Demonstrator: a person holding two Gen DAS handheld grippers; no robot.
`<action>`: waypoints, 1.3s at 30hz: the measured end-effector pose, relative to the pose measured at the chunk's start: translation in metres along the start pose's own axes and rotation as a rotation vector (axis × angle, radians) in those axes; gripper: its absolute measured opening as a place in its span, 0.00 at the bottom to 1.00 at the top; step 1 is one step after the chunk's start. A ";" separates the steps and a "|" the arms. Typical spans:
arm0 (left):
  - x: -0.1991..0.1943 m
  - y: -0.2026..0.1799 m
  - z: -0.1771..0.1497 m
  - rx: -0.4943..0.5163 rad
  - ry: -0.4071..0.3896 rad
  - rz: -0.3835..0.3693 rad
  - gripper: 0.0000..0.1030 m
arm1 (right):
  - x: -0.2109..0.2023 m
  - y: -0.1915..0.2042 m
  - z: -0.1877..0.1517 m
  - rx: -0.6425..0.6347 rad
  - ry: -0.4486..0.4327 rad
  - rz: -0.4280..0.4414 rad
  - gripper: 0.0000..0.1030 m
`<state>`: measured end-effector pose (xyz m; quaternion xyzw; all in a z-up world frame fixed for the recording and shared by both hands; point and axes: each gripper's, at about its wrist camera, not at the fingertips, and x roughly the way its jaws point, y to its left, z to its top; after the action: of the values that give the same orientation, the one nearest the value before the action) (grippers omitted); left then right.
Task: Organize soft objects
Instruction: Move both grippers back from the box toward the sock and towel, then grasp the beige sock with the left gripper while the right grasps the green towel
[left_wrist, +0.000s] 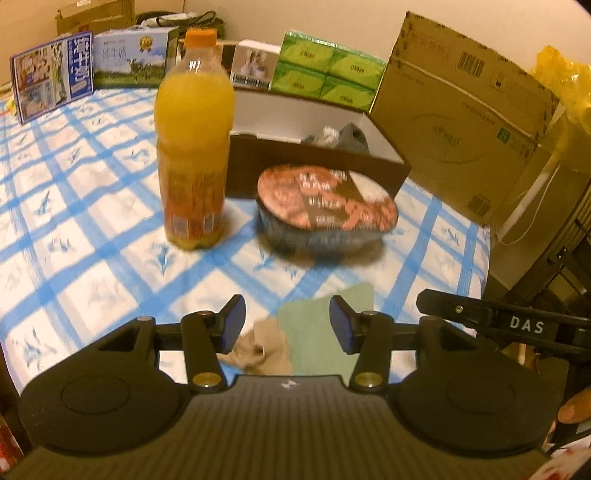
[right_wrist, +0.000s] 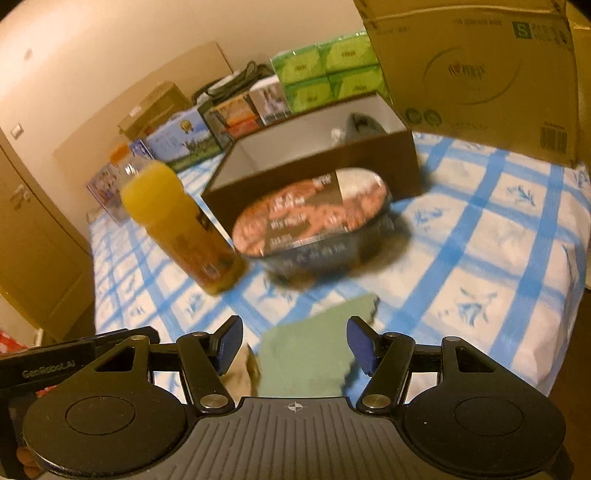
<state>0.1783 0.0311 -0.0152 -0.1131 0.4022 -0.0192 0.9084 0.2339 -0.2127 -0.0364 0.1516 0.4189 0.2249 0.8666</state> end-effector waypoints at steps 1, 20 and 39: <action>0.001 0.000 -0.005 -0.001 0.005 -0.001 0.45 | 0.001 -0.002 -0.005 0.002 0.006 -0.003 0.61; 0.021 0.004 -0.076 0.080 0.040 0.027 0.44 | 0.024 -0.024 -0.067 0.009 0.074 -0.015 0.61; 0.085 0.019 -0.064 0.117 0.017 0.000 0.35 | 0.058 -0.029 -0.064 0.018 0.096 -0.087 0.61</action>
<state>0.1871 0.0268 -0.1228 -0.0596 0.4083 -0.0434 0.9099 0.2229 -0.2027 -0.1265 0.1301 0.4680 0.1904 0.8531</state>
